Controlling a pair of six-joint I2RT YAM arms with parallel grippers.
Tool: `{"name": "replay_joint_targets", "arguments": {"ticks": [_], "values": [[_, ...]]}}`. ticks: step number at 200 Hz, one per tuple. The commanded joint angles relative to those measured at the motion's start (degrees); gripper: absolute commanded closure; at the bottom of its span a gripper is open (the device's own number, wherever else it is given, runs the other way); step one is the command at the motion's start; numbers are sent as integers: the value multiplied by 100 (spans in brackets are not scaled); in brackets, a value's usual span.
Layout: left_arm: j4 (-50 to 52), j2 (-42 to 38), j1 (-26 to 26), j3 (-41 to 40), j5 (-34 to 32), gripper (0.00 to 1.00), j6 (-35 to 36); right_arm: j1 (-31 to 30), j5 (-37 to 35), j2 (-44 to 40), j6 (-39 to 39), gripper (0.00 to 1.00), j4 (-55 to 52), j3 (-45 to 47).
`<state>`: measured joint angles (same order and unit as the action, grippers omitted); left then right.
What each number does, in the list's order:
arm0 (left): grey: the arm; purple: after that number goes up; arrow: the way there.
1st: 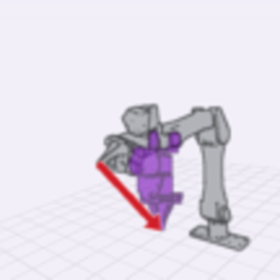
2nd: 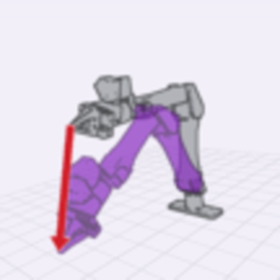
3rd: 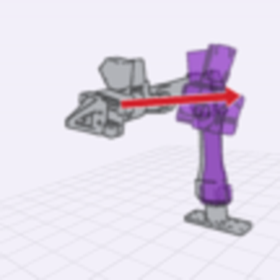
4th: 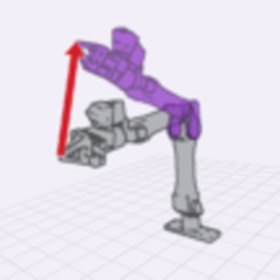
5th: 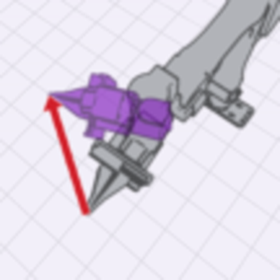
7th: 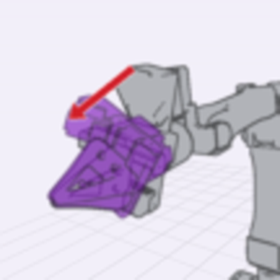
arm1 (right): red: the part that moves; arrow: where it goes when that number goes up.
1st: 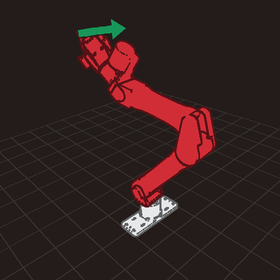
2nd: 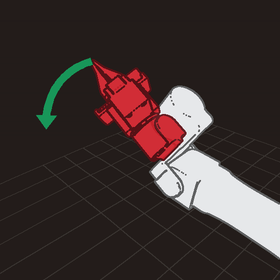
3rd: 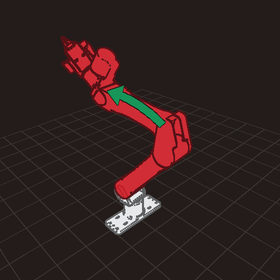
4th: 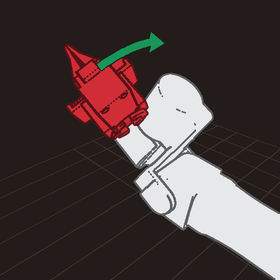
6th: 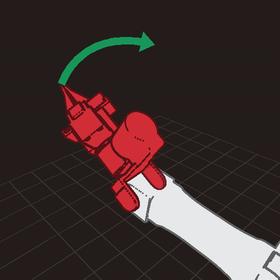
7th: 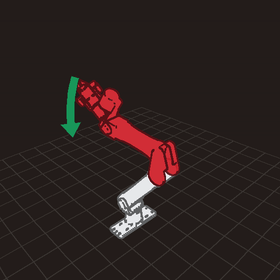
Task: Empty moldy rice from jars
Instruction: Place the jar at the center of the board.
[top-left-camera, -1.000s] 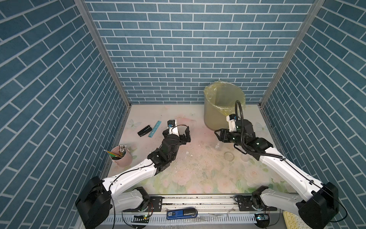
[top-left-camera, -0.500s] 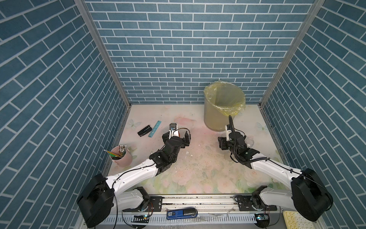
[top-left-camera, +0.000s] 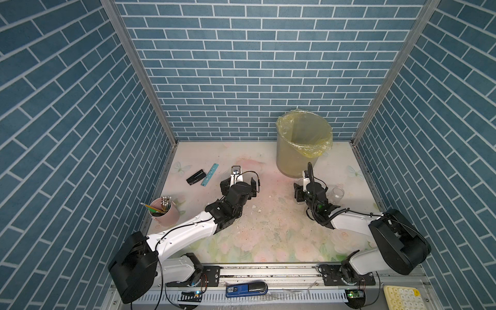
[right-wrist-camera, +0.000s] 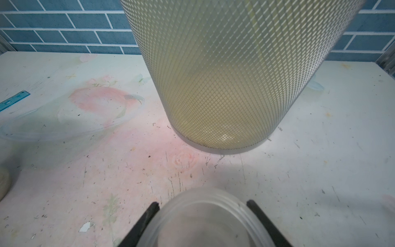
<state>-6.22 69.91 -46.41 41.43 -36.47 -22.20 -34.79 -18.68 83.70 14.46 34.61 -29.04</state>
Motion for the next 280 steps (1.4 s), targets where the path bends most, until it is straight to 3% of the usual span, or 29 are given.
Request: {"name": "replay_joint_targets", "arguments": {"ticks": [1, 37, 62, 106, 160, 167, 220, 253, 280], "values": [[551, -41, -17, 271, -428, 0, -21, -28, -255, 84, -243, 85, 473, 115], [1361, 92, -8, 627, -1174, 0, -1, -34, -226, 111, -221, 77, 448, 272], [1244, 18, -8, 522, -1140, 0, 81, -29, -241, 52, -137, 69, 277, 299], [267, -572, -8, -123, -882, 0, 140, -29, -321, -84, -13, 42, 160, 388], [793, -331, -8, 49, -898, 0, 182, -28, -231, -261, -153, 18, 16, 250], [814, -307, -8, 74, -897, 0, 170, -28, -224, -296, -145, 2, -18, 234], [1320, -303, -8, 388, -1007, 0, -4, -33, -388, -784, -183, 1, -138, 293], [1630, -357, -8, 494, -1097, 0, 61, -47, -171, -1506, -210, 1, -1106, -134], [2027, -428, -8, 618, -1193, 1, 11, -120, -19, -1730, 4, 1, -2546, -957]]}}
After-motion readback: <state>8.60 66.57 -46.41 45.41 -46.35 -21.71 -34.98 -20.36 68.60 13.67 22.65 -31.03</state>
